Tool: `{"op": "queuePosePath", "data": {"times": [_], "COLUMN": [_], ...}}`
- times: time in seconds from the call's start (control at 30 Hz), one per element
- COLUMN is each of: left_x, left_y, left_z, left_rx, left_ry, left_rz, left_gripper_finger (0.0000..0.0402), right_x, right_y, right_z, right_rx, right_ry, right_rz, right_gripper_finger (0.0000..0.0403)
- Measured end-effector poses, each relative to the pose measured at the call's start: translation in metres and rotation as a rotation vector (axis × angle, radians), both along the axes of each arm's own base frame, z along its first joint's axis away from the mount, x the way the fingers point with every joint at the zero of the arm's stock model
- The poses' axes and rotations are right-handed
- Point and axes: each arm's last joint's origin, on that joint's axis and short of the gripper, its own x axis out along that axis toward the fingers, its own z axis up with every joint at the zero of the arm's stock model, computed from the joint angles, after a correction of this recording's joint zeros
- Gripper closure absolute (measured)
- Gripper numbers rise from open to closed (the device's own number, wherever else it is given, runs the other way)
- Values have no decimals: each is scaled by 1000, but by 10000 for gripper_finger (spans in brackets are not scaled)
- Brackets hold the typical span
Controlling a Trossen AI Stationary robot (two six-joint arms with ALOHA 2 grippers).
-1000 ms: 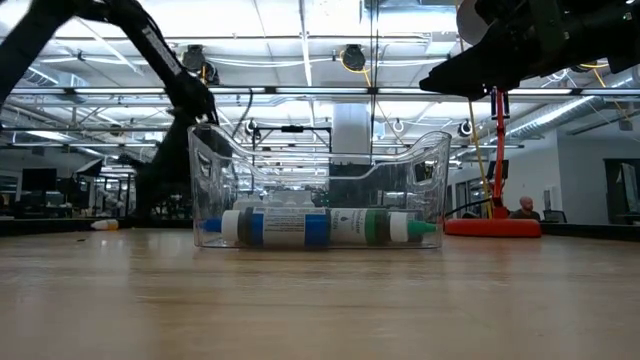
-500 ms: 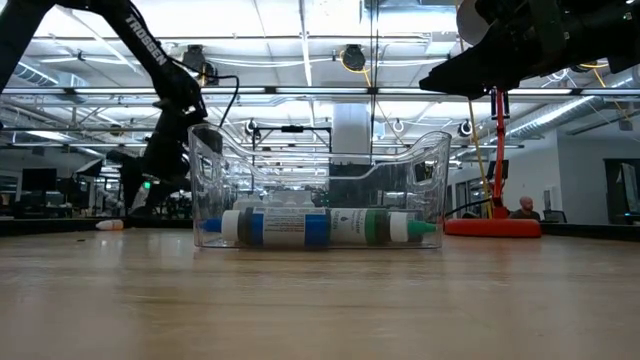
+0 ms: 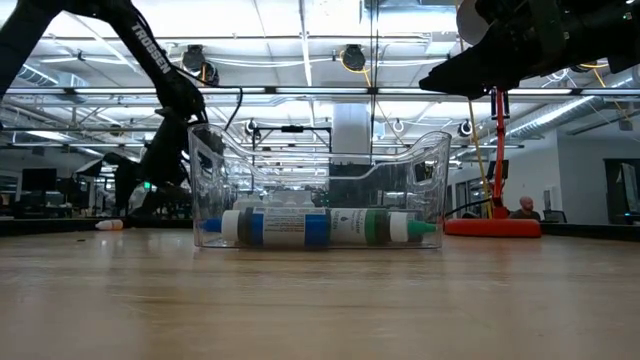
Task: Pick & Place food coloring
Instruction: Put the small orange food coloring bottle into the transparent bin
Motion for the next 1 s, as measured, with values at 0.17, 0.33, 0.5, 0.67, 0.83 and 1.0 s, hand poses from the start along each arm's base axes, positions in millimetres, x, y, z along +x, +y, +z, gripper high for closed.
{"op": "queuePosePath", "data": {"times": [0.17,0.33,0.5,0.67,0.83,1.0], "left_x": [1,2,0,0,0,2], "left_y": [-1,1,2,0,4,7], "left_z": [-5,-4,0,13,12,-10], "left_rx": [6,10,-26,-73,-16,-46], "left_ry": [59,53,42,73,110,263], "left_rz": [3,16,29,76,123,136], "left_gripper_finger": [232,376,396,398,399,400], "right_x": [0,0,0,0,1,1], "right_y": [0,0,0,0,0,0], "right_z": [1,1,1,1,3,3], "right_rx": [1,1,1,1,3,5], "right_ry": [-8,-7,-7,-12,-35,-35], "right_rz": [0,0,0,-2,-1,-1], "right_gripper_finger": [232,232,232,232,232,232]}}
